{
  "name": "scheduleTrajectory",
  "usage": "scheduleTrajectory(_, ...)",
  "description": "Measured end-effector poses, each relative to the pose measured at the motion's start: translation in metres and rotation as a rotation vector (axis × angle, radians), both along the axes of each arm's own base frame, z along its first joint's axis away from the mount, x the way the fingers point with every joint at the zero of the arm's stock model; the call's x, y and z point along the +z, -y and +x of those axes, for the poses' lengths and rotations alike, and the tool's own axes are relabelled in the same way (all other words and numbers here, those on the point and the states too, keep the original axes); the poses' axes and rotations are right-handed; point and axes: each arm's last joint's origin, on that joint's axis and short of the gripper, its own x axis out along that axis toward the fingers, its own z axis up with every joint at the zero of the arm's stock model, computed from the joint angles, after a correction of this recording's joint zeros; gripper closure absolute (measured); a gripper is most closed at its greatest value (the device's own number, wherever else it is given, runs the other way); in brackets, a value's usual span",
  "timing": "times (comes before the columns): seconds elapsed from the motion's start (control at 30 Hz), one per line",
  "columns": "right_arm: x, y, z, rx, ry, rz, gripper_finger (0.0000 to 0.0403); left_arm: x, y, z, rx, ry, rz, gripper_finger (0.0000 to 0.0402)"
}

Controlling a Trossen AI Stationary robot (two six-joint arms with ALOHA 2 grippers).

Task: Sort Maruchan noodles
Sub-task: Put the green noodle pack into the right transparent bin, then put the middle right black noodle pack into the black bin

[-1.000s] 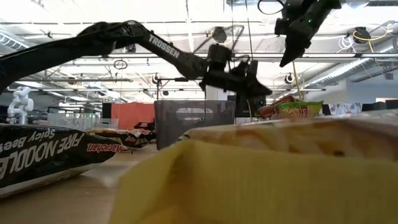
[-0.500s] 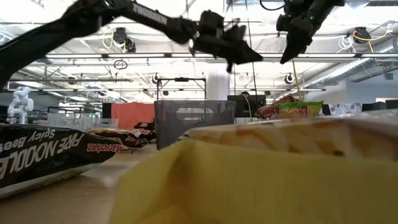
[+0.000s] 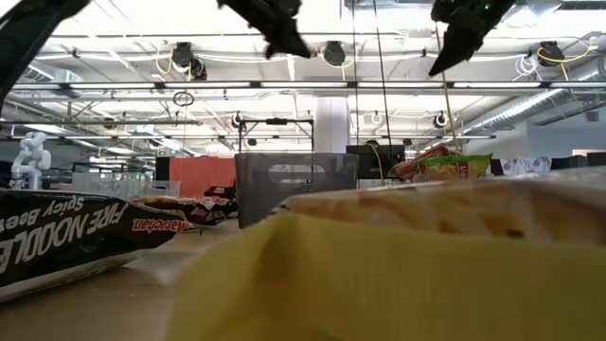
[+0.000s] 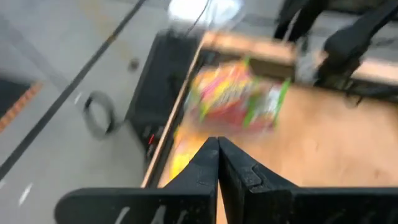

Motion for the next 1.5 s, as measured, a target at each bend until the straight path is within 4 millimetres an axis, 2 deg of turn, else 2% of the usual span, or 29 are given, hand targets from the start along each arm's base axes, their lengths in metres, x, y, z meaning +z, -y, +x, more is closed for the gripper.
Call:
scheduleTrajectory(0.13, 0.011, -0.009, -0.003, 0.015, 0.057, -0.072, 0.0403, 0.01, 0.006, -0.033, 0.08, -0.114, -0.033, 0.0396)
scheduleTrajectory(0.27, 0.016, -0.016, -0.005, 0.034, 0.08, -0.101, 0.0403, 0.02, 0.022, -0.061, 0.096, -0.198, -0.095, 0.0396)
scheduleTrajectory(0.57, 0.016, -0.03, 0.007, 0.093, 0.112, -0.043, 0.0403, 0.034, 0.07, -0.098, 0.02, -0.366, -0.165, 0.0396)
scheduleTrajectory(0.7, 0.016, -0.041, 0.017, 0.133, 0.141, 0.003, 0.0403, 0.046, 0.092, -0.116, -0.037, -0.339, -0.163, 0.0396)
scheduleTrajectory(0.83, 0.021, -0.05, 0.027, 0.195, 0.191, -0.013, 0.0403, 0.054, 0.119, -0.145, -0.097, -0.291, -0.174, 0.0396)
scheduleTrajectory(1.03, 0.028, -0.058, 0.037, 0.185, 0.29, 0.0, 0.0403, 0.032, 0.154, -0.193, -0.066, -0.33, -0.237, 0.0396)
scheduleTrajectory(1.27, 0.029, -0.067, 0.043, 0.135, 0.299, 0.012, 0.0403, -0.013, 0.187, -0.239, 0.069, -0.388, -0.35, 0.0396)
scheduleTrajectory(1.37, 0.029, -0.07, 0.045, 0.153, 0.299, 0.014, 0.0403, -0.032, 0.197, -0.25, 0.114, -0.368, -0.418, 0.0396)
scheduleTrajectory(1.5, 0.029, -0.074, 0.047, 0.181, 0.303, 0.012, 0.0403, -0.052, 0.205, -0.253, 0.128, -0.319, -0.458, 0.0396)
